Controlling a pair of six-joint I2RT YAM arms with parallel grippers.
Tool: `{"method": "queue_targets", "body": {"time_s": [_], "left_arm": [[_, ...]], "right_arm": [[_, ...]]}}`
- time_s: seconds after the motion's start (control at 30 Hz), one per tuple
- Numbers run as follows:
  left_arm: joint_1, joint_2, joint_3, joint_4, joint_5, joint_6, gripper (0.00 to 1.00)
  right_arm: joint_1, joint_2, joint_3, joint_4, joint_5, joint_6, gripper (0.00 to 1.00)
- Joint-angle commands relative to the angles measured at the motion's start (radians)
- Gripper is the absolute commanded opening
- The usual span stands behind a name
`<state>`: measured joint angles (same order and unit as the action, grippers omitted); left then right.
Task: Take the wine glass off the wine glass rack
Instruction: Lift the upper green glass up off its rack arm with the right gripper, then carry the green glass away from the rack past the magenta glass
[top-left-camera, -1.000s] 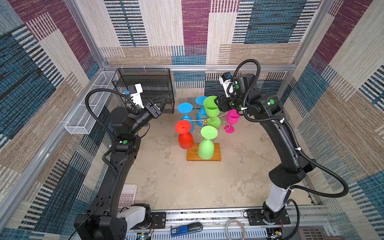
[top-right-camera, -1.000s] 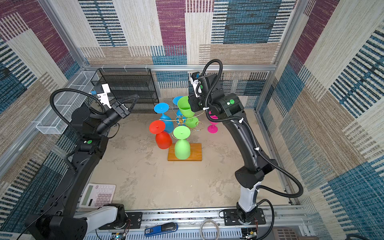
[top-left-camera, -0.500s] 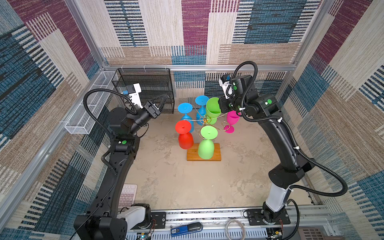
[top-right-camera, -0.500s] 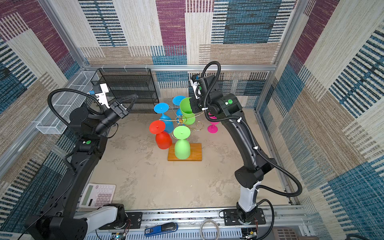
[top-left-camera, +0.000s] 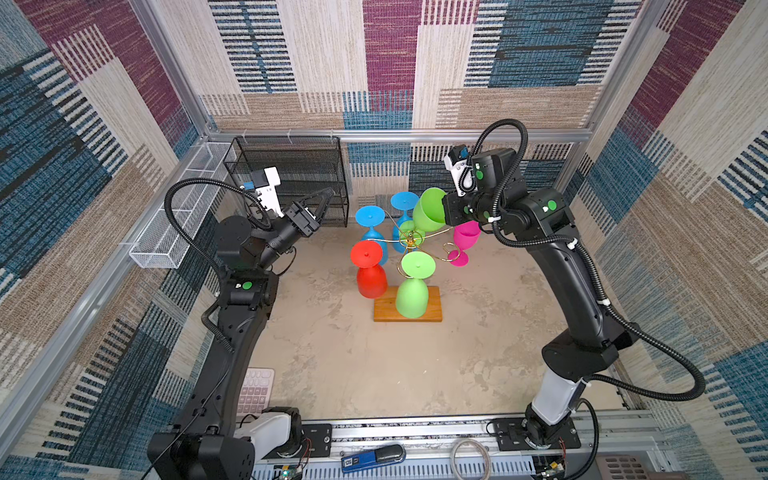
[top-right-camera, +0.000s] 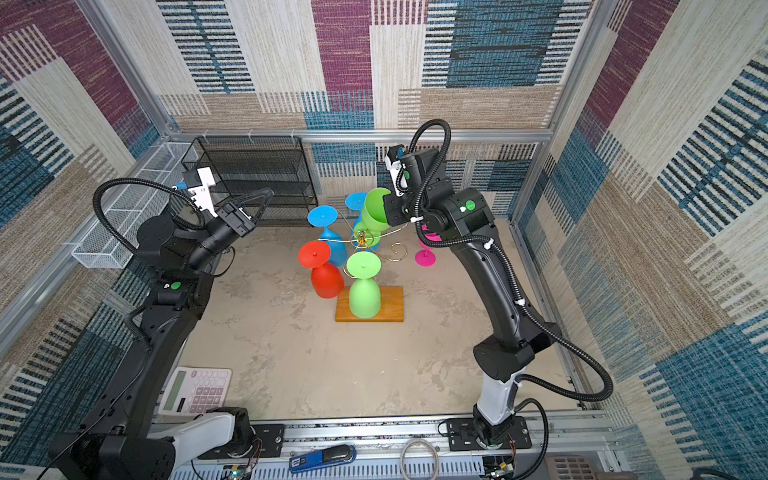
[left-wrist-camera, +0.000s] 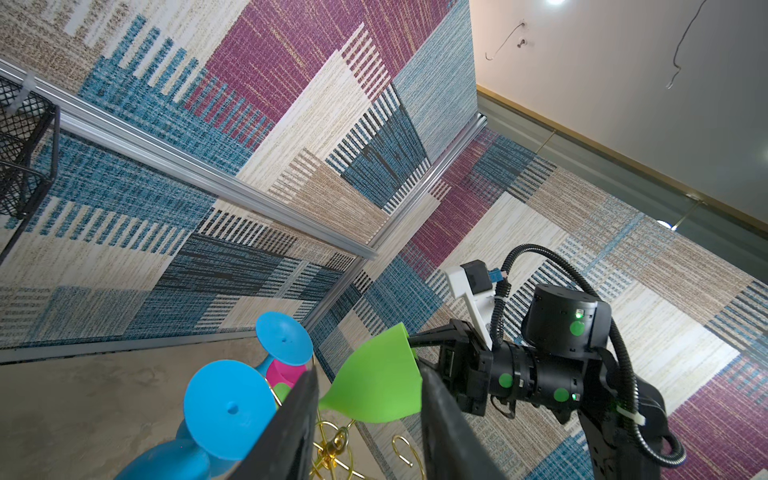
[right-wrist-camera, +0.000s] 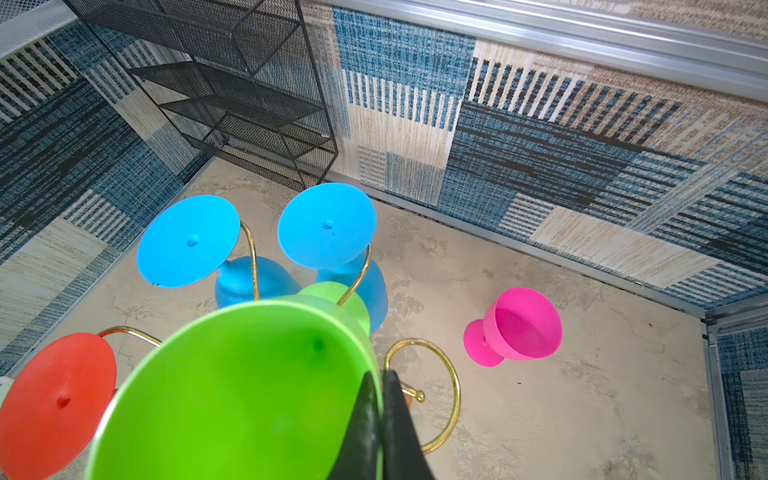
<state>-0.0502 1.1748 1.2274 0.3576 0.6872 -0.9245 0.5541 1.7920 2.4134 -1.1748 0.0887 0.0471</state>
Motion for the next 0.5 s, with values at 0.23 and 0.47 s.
{"method": "queue_targets", "body": {"time_s": [0.23, 0.47], "left_arm": [[0.005, -0.007, -0.007, 0.055, 0.007, -0.019, 0.43], [0.007, -0.001, -0.015, 0.066, 0.005, -0.027, 0.43]], "right_arm": [[0.001, -0.041, 0.008, 0.035, -0.017, 0.001, 0.0], [0.001, -0.079, -0.031, 0.03, 0.027, -0.002, 0.0]]}}
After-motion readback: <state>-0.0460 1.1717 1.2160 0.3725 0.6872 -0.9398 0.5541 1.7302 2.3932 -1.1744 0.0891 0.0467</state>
